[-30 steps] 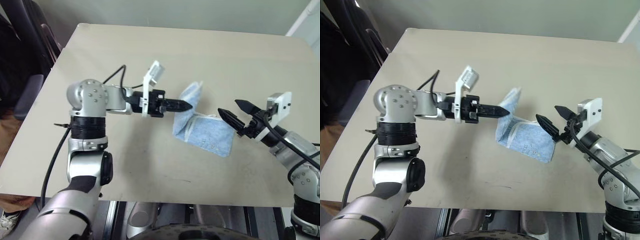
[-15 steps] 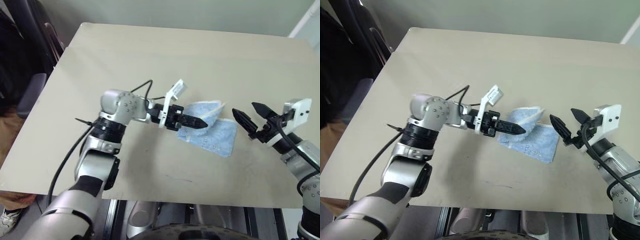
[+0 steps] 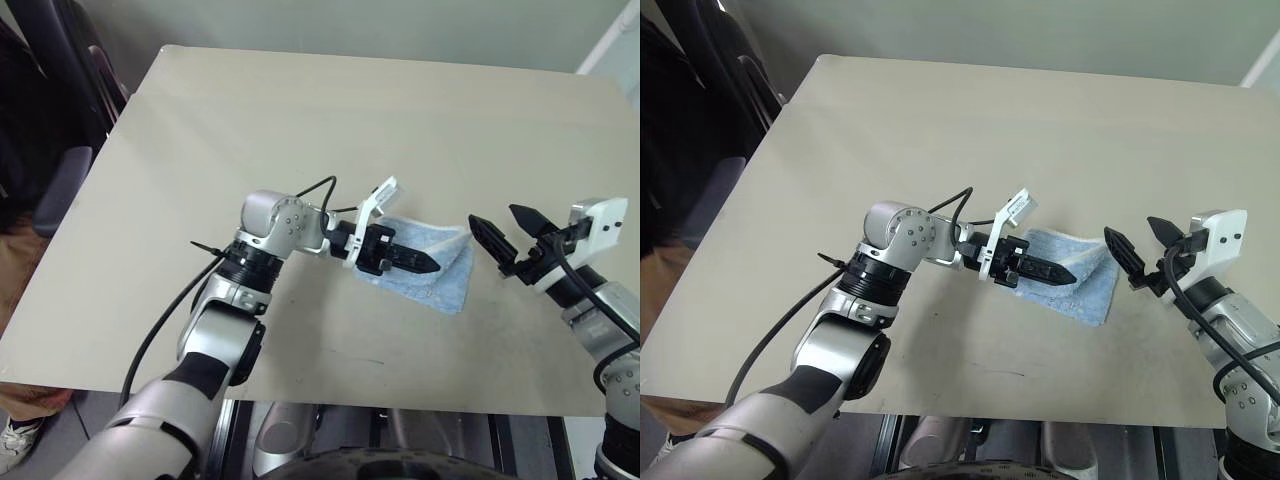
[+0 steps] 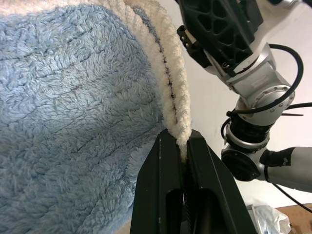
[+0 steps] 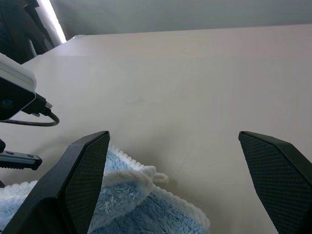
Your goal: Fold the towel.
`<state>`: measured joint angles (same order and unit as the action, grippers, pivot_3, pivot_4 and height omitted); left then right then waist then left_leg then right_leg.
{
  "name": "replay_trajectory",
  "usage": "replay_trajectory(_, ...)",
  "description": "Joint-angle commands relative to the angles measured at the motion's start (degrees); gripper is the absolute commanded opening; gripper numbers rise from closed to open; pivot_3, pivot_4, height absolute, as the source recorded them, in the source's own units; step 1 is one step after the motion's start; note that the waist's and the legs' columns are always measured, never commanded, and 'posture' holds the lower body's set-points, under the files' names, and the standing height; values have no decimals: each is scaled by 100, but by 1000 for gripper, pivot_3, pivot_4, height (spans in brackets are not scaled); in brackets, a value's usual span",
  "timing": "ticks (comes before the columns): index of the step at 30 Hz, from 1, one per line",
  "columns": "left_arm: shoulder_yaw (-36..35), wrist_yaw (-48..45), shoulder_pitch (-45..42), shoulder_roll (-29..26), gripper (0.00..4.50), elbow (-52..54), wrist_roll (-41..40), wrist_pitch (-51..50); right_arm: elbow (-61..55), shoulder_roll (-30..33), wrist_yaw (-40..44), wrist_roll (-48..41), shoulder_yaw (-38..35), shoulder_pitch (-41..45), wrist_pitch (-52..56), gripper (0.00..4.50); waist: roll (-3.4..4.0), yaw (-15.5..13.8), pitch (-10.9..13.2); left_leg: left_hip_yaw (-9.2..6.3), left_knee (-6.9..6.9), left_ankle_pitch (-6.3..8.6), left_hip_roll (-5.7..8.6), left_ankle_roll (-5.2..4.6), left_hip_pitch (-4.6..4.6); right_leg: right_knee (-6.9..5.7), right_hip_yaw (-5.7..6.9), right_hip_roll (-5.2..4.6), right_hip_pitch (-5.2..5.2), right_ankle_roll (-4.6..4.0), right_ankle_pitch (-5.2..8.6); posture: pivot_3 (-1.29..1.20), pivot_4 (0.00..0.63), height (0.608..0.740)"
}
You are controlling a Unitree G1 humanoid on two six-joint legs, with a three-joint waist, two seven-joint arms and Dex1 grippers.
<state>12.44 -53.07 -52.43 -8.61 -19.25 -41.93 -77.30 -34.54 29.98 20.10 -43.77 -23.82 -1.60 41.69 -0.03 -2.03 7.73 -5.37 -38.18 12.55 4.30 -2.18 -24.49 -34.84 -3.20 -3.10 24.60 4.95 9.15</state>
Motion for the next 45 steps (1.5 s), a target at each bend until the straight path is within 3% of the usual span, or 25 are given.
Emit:
replay_trajectory(1,101,-1,51,128,19,84,88,117,-232,44,-123,-73,-154,31,-87,4500,0,-1,0,0,-1,0,0,0,0,0,0,0,0,1,0,0,150,733)
replay_trajectory(21,328,9,348,549,19,162,404,413,-336,136,-221,-38,-143,-6,-60,4500,0,-9,0,2,-6,0,1,-3,-1,0,-2,-1,-2,4,-3,0,150,733)
replay_trajectory(25,363,7,448,552,1045,200,453,506,-356,144,-234,-15,-133,-11,-67,4500,0,-8,0,2,-6,0,1,-3,0,-1,-2,-1,-2,4,-3,0,150,733)
replay_trajectory(32,38,-115,485,609,3409,183,251,527,-425,184,-145,27,-71,-88,-111,4500,0,-9,0,2,-7,0,1,-3,0,-1,-2,-1,-2,5,-3,0,150,733)
replay_trajectory(35,-167,-229,539,622,4426,391,198,985,-447,185,-92,-46,-72,-78,-139,4500,0,-7,0,2,-7,0,1,-3,0,-1,-2,-1,-2,5,-3,0,150,733)
replay_trajectory(40,-746,-626,503,508,4469,706,250,2501,-562,254,44,-407,-160,-108,-48,4500,0,-6,0,3,-7,-1,1,-4,0,-1,-3,0,-1,13,2,0,150,733)
replay_trajectory(43,-699,-1322,583,45,4500,900,507,3428,-701,355,266,-743,-151,-269,-11,3940,0,-6,0,3,-6,0,1,-4,0,-2,-3,1,0,17,5,0,150,733)
replay_trajectory(45,-613,-1650,643,-258,4328,901,642,3743,-740,411,318,-841,-127,-334,-14,3308,0,-4,0,2,-6,3,1,-4,0,-2,-3,3,0,17,9,0,150,733)
